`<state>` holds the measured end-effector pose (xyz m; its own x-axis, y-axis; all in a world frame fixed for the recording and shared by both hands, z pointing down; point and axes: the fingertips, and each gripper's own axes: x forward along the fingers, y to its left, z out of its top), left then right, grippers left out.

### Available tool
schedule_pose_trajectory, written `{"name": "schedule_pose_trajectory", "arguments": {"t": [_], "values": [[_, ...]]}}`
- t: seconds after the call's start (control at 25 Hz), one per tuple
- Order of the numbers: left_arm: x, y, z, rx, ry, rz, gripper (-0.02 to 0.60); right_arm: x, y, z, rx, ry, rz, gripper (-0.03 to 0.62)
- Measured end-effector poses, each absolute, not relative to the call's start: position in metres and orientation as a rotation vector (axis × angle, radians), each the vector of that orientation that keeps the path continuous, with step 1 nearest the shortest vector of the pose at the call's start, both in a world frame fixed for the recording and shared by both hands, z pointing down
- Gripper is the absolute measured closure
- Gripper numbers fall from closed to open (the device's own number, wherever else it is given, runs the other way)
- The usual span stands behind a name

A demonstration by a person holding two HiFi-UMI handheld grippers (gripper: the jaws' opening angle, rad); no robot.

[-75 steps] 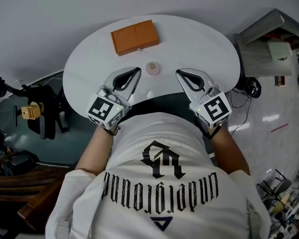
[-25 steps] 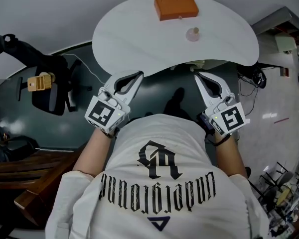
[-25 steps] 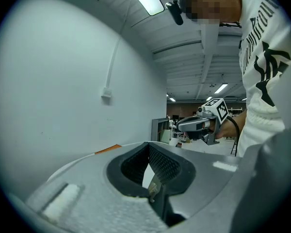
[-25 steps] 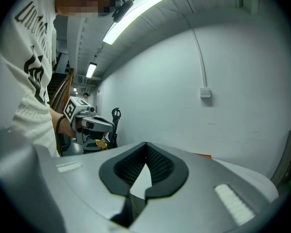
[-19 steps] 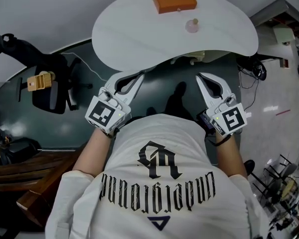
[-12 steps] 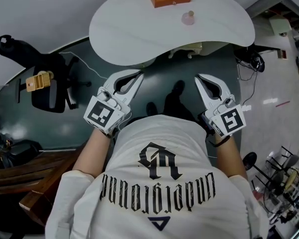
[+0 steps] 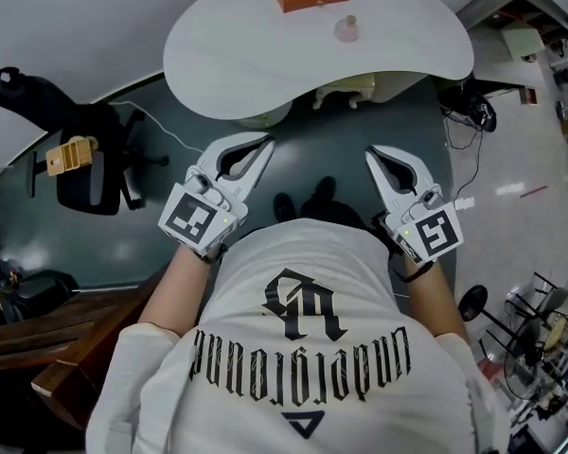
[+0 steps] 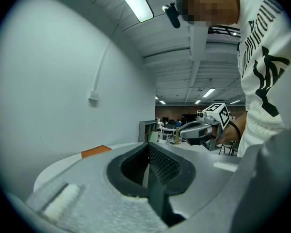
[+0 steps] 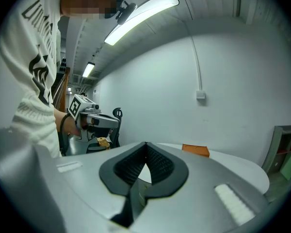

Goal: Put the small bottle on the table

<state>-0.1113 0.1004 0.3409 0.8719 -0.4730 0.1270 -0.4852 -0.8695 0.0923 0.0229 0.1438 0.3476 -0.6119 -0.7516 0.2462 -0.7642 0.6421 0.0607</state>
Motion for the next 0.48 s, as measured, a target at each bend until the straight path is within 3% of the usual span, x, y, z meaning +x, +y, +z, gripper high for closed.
{"name": "schedule_pose_trajectory", "arguments": {"t": [0.48], "values": [[-0.119, 0.121, 0.327, 2.947, -0.788, 0.15, 0.574, 0.006, 0.158, 0.336, 1.172, -2.652, 0.028, 0.592]]}}
